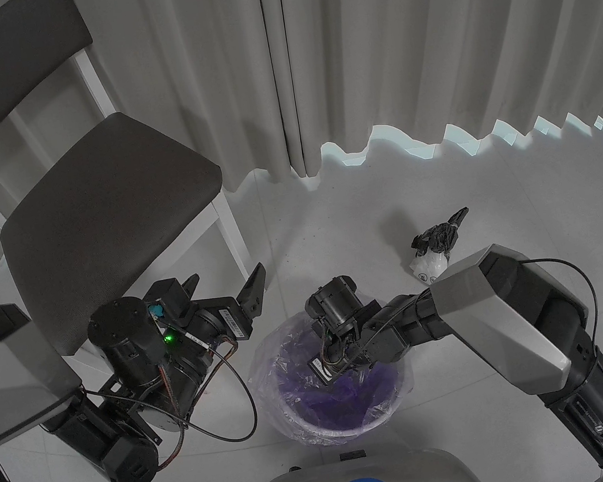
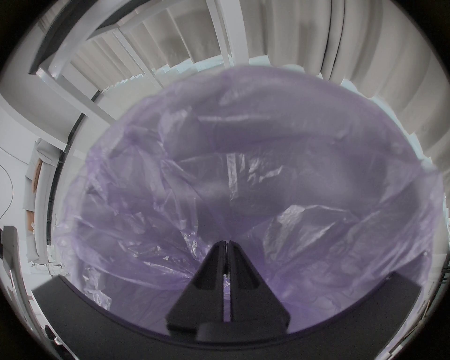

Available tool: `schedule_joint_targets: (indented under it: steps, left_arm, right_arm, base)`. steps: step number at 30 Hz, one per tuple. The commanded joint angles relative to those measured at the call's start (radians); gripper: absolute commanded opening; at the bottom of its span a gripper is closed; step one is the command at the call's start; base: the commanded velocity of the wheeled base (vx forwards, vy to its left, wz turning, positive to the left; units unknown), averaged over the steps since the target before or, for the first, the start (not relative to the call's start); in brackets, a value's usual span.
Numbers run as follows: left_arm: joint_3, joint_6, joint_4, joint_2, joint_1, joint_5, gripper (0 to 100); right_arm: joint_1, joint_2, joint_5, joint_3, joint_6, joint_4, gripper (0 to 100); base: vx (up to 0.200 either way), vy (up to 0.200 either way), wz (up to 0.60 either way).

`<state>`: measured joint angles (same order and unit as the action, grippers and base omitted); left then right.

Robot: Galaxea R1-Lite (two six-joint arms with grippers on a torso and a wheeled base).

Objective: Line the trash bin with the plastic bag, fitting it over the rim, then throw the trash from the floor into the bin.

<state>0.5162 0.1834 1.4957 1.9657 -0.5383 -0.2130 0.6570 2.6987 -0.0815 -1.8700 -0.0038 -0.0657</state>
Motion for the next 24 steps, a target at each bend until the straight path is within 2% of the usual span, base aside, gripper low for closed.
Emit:
schedule_joint_targets:
  steps: [1,11,13,22,24]
  left_arm:
    - [-0.005,0.001,0.004,-0.007,0.001,0.0,100]
    - [-0.036,-0.002,0.008,-0.005,0.003,0.001,100]
    - [-0.076,-0.015,0.029,-0.016,0.0,0.01,100]
    - [-0.09,-0.032,0.064,-0.031,0.006,0.034,100]
    - [-0.088,-0.032,0.07,-0.03,0.008,0.032,100]
  right_arm:
    - [-0.005,0.095,0.0,-0.13,0.015,-0.078,0]
    - [-0.013,0.095,0.003,-0.13,0.018,-0.063,0]
    - [-0.011,0.095,0.002,-0.13,0.018,-0.063,0]
    - [-0.007,0.082,-0.001,-0.13,0.024,-0.065,0]
    - [-0.007,0.073,-0.001,-0.13,0.024,-0.065,0]
  base:
    - [0.0,0.0,0.0]
    - [0.0,0.0,0.0]
    - [0.0,0.0,0.0]
    - [-0.2,0.0,0.0]
    - [0.0,0.0,0.0]
